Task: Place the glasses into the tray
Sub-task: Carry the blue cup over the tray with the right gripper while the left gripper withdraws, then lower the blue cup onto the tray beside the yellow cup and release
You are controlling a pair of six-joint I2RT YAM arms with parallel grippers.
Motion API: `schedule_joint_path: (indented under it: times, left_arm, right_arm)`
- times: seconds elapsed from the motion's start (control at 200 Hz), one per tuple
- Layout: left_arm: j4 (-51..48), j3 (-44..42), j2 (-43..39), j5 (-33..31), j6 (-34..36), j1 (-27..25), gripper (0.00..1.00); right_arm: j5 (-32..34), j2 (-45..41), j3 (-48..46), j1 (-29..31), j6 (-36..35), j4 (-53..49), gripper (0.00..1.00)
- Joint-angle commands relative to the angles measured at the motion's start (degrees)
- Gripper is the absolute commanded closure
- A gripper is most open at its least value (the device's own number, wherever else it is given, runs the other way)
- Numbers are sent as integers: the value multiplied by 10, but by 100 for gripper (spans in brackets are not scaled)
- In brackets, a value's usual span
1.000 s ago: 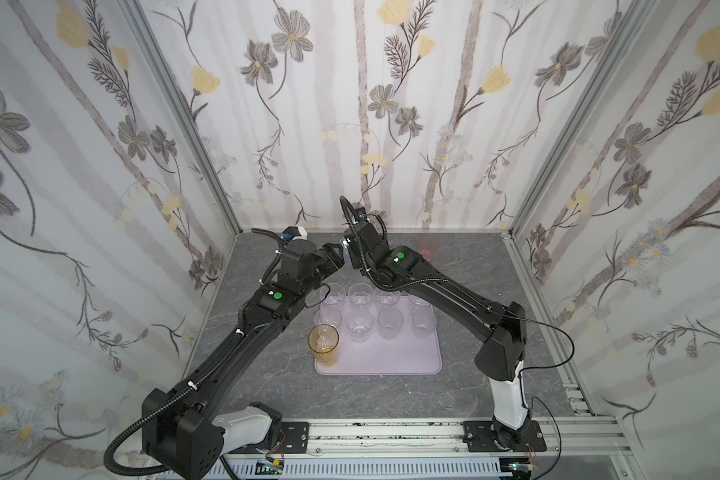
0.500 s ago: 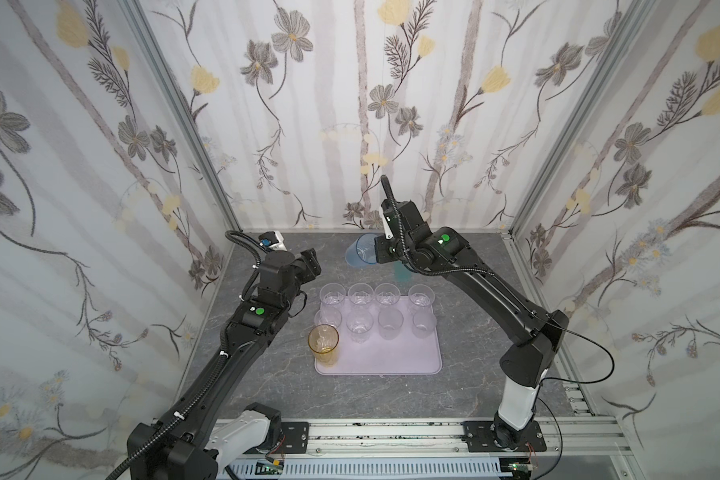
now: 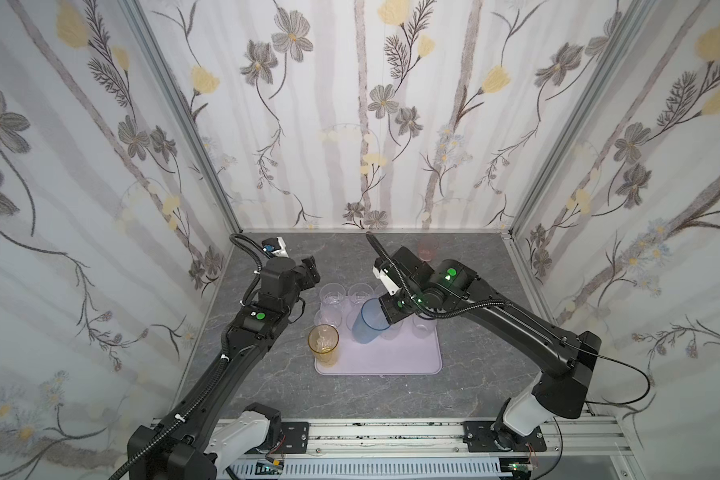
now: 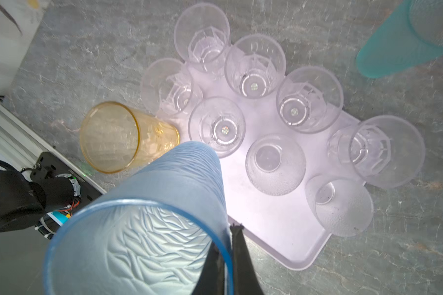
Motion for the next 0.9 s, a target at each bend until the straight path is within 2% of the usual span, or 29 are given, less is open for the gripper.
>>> schedule_joint_path:
  times: [0.0, 0.22, 0.555, 0.894]
  left_arm:
    - [13, -5, -7, 3, -4, 1, 24]
    - [13, -13, -8, 10, -7, 0, 24]
    - [13, -26, -16, 6, 2, 0, 23]
    - [14, -24, -7, 6, 10, 1, 23]
  right_arm:
    - [10, -6, -27, 25, 29, 24, 100]
    - [49, 45, -52, 73, 35, 56, 100]
    - [103, 116, -33, 90, 27, 60, 100]
    - [98, 141, -22, 90, 25, 69, 100]
